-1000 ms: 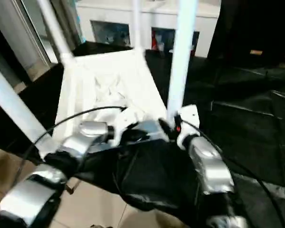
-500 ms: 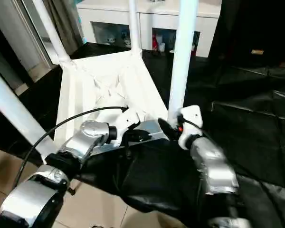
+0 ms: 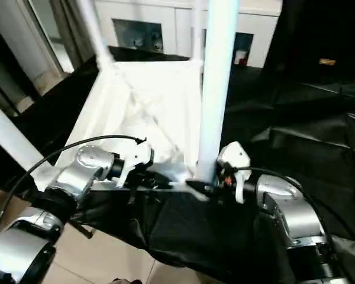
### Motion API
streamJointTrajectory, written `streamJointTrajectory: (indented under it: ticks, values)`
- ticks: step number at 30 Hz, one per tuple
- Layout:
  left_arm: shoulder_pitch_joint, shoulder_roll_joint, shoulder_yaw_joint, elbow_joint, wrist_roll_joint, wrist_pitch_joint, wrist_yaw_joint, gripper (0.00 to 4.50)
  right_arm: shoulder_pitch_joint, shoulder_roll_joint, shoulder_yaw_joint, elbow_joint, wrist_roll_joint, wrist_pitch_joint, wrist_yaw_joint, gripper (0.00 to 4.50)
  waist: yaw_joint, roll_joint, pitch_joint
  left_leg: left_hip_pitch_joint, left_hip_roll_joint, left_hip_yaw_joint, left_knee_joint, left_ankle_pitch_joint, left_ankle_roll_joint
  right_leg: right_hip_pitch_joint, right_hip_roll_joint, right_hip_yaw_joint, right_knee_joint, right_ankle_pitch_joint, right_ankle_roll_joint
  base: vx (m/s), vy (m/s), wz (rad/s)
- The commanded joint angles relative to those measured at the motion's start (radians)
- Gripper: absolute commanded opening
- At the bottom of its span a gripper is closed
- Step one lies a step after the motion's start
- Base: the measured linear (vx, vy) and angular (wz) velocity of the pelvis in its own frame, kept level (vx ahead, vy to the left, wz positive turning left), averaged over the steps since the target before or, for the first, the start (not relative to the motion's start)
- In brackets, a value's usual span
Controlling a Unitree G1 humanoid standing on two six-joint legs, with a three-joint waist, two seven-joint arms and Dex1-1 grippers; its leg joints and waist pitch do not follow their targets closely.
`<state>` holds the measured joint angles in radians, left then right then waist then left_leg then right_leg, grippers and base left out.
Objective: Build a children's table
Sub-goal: Rotate leg to tighten
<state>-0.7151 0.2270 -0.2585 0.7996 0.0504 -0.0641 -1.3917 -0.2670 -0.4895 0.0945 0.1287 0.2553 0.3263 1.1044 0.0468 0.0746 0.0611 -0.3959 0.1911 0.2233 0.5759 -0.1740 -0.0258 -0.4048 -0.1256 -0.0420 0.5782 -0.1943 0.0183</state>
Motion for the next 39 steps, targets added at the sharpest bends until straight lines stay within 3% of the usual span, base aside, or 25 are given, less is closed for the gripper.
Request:
streamJointTrajectory:
  ticks: [1,8,10,14,15,18,19,21,24,25,26,28,32,37,39]
  values:
    - [0.012,0.002,-0.008,-0.024,-0.035,0.007,-0.032,0.00,0.007,-0.003,0.032,-0.006,0.018,0.020,0.033,2.95,0.002,-0.022,-0.058,0.026,0.039,-0.018,-0.056,-0.138,0.146,0.043,-0.017,0.016,-0.044,-0.026,-0.300,0.000,0.000,0.00]
    - [0.019,-0.007,-0.001,-0.027,-0.033,0.016,-0.005,0.00,0.029,0.005,0.043,-0.032,0.038,0.048,0.046,2.52,0.001,-0.026,-0.057,0.025,0.039,-0.019,-0.057,-0.137,0.132,0.044,-0.018,0.018,-0.041,-0.015,-0.299,0.000,0.000,0.00]
    - [0.006,-0.025,0.011,-0.007,-0.015,0.023,0.079,0.00,0.045,0.037,0.041,-0.037,0.028,0.066,-0.019,2.45,0.003,-0.026,-0.056,0.026,0.039,-0.018,-0.057,-0.135,0.135,0.043,-0.017,0.019,-0.043,-0.015,-0.296,0.000,0.000,0.00]
    - [-0.023,-0.063,0.039,0.034,-0.011,0.029,0.205,0.00,0.051,0.105,0.030,0.004,-0.025,0.057,-0.170,2.42,0.001,-0.027,-0.051,0.026,0.036,-0.020,-0.065,-0.197,0.095,0.041,-0.019,0.018,-0.055,-0.132,-0.269,0.000,0.000,0.00]
    - [-0.036,-0.085,0.047,0.051,-0.006,0.028,0.260,0.00,0.049,0.144,0.023,0.041,-0.061,0.039,-0.257,2.40,-0.003,-0.026,-0.047,0.029,0.036,-0.021,-0.069,-0.230,0.072,0.036,-0.019,0.020,-0.062,-0.191,-0.254,0.000,0.000,0.00]
    - [-0.065,-0.141,0.060,0.089,0.004,0.036,0.379,0.00,0.041,0.238,-0.008,0.112,-0.101,0.031,-0.441,2.30,-0.023,-0.027,-0.042,0.031,0.031,-0.029,-0.080,-0.316,0.010,0.036,-0.020,0.018,-0.078,-0.344,-0.202,0.000,0.000,0.00]
    - [-0.065,-0.141,0.060,0.089,0.004,0.036,0.379,0.00,0.041,0.238,-0.008,0.112,-0.101,0.031,-0.441,2.22,-0.025,-0.025,-0.040,0.037,0.032,-0.029,-0.083,-0.341,0.001,0.029,-0.020,0.021,-0.084,-0.371,-0.189,0.000,0.000,0.00]
    - [-0.077,-0.172,0.066,0.103,0.008,0.043,0.440,0.00,0.035,0.284,-0.029,0.132,-0.102,0.039,-0.523,2.13,-0.028,-0.027,-0.039,0.036,0.031,-0.029,-0.084,-0.352,-0.001,0.028,-0.019,0.021,-0.088,-0.388,-0.178,0.000,0.000,0.00]
    - [-0.100,-0.238,0.073,0.141,0.011,0.051,0.555,0.00,0.016,0.367,-0.031,0.170,-0.135,0.026,-0.635,2.12,-0.031,-0.017,-0.037,0.041,0.028,-0.034,-0.088,-0.399,-0.019,0.022,-0.018,0.018,-0.096,-0.443,-0.149,0.000,0.000,0.00]
    - [-0.104,-0.250,0.078,0.150,0.011,0.050,0.573,0.00,0.010,0.384,-0.029,0.175,-0.142,0.019,-0.645,2.12,-0.033,-0.020,-0.035,0.042,0.028,-0.034,-0.089,-0.416,-0.022,0.019,-0.018,0.019,-0.101,-0.461,-0.139,0.000,0.000,0.00]
    - [-0.105,-0.255,0.078,0.154,0.013,0.048,0.578,0.00,0.006,0.394,-0.029,0.176,-0.140,0.016,-0.644,2.12,-0.032,-0.017,-0.032,0.043,0.027,-0.035,-0.090,-0.428,-0.023,0.018,-0.017,0.018,-0.102,-0.473,-0.133,0.000,0.000,0.00]
    - [-0.106,-0.263,0.071,0.160,0.019,0.039,0.582,0.00,-0.003,0.417,-0.035,0.171,-0.115,0.007,-0.631,2.63,-0.033,-0.019,-0.032,0.046,0.026,-0.037,-0.091,-0.452,-0.018,0.014,-0.018,0.019,-0.108,-0.503,-0.117,0.000,0.000,0.00]
    - [-0.089,-0.246,0.053,0.138,0.016,0.024,0.512,0.00,0.001,0.380,-0.010,0.120,-0.083,0.010,-0.534,2.96,-0.033,-0.017,-0.037,0.036,0.029,-0.039,-0.096,-0.419,-0.005,0.023,-0.017,0.018,-0.101,-0.428,-0.122,0.000,0.000,0.00]
    - [-0.079,-0.207,0.047,0.128,0.009,0.004,0.415,0.00,0.025,0.251,0.004,0.052,-0.051,0.012,-0.335,3.16,-0.029,-0.019,-0.044,0.029,0.031,-0.033,-0.090,-0.343,0.035,0.036,-0.020,0.020,-0.090,-0.292,-0.175,0.000,0.000,0.00]
    - [-0.067,-0.184,0.040,0.108,-0.002,-0.005,0.334,0.00,0.039,0.174,-0.003,0.019,-0.029,0.011,-0.229,3.16,-0.020,-0.022,-0.047,0.028,0.032,-0.029,-0.083,-0.291,0.068,0.043,-0.022,0.021,-0.086,-0.241,-0.199,0.000,0.000,0.00]
